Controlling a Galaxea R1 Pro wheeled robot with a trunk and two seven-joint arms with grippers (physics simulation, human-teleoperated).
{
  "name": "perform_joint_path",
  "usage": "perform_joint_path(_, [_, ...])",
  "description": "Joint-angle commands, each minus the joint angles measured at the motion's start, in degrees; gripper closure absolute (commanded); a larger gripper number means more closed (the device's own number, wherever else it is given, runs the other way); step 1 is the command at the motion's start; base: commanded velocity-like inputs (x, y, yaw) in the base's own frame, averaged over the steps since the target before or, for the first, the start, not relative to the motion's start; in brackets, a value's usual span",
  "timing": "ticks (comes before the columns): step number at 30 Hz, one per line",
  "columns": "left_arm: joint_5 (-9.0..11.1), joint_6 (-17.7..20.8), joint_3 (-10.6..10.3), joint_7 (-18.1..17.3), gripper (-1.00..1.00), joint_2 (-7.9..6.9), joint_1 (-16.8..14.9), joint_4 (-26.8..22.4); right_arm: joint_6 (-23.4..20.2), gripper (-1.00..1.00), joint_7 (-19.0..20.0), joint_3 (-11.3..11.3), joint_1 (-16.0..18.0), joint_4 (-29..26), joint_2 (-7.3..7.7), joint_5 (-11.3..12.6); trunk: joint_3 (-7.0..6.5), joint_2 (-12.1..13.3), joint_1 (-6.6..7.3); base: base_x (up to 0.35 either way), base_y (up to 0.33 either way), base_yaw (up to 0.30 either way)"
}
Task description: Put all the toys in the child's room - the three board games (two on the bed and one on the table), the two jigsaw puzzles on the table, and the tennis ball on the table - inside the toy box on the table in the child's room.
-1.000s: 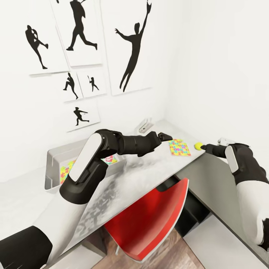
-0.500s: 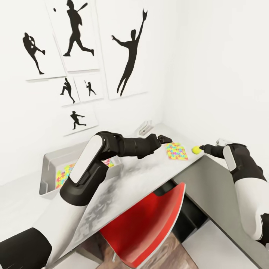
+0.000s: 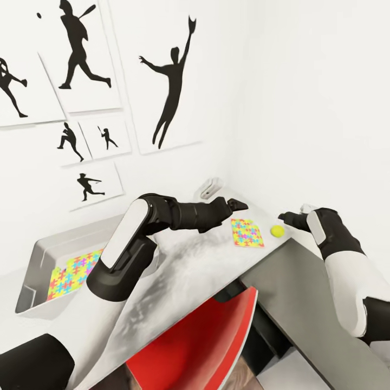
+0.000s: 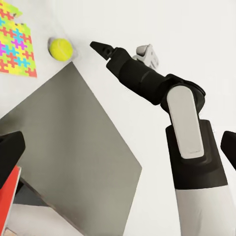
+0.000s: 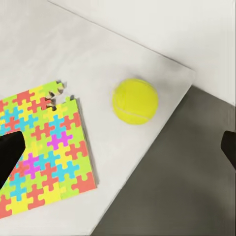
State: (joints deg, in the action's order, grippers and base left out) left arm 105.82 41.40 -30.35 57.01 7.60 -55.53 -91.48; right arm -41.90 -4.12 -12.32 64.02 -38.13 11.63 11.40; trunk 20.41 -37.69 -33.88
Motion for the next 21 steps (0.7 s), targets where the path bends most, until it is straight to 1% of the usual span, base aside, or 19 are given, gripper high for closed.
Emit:
perform_joint_path(1, [0.46, 0.08, 0.10, 0.55, -1.00, 0.03, 0.06, -0.03, -0.13, -1.00, -0.48, -0.01, 0.06, 0.06, -0.52, 0.39, 0.07, -0.07, -0.03, 0.127, -0.051, 0.000])
perform_joint_path(4, [0.49, 0.08, 0.19, 0.55, -1.00, 0.04, 0.28, -0.02, 0.08, -1.00, -0.55, 0.03, 0.10, 0.57, -1.62, 0.22, 0.05, -0.07, -0.03, 0.083, -0.033, 0.000])
perform_joint_path(5, [0.52, 0.08, 0.29, 0.55, -1.00, 0.04, 0.47, -0.02, 1.35, -1.00, -0.61, 0.09, 0.16, 1.50, -3.42, 0.07, 0.04, -0.07, -0.03, 0.014, -0.005, 0.000])
perform_joint_path(6, [0.52, 0.08, 0.32, 0.55, -1.00, 0.04, 0.48, -0.02, 1.58, -1.00, -0.61, 0.09, 0.15, 1.59, -3.62, 0.10, 0.04, -0.07, -0.03, 0.009, -0.003, 0.000])
perform_joint_path(8, [0.52, 0.08, 0.36, 0.55, -1.00, 0.03, 0.50, -0.02, 1.83, -1.00, -0.62, 0.10, 0.15, 1.66, -3.84, 0.20, 0.07, -0.07, -0.03, 0.005, -0.002, 0.000])
perform_joint_path(17, [0.53, 0.08, 0.37, 0.55, -1.00, -0.04, 0.51, -0.02, 2.02, -1.00, -0.49, 0.38, 0.06, 1.17, -3.97, 0.21, 0.24, -0.07, -0.03, 0.000, 0.000, 0.006])
perform_joint_path(21, [0.53, 0.08, 0.38, 0.55, -1.00, -0.01, 0.51, -0.02, 2.00, -1.00, -0.58, 0.43, 0.05, 1.08, -3.98, 0.21, 0.25, -0.07, -0.03, 0.000, -0.008, 0.182])
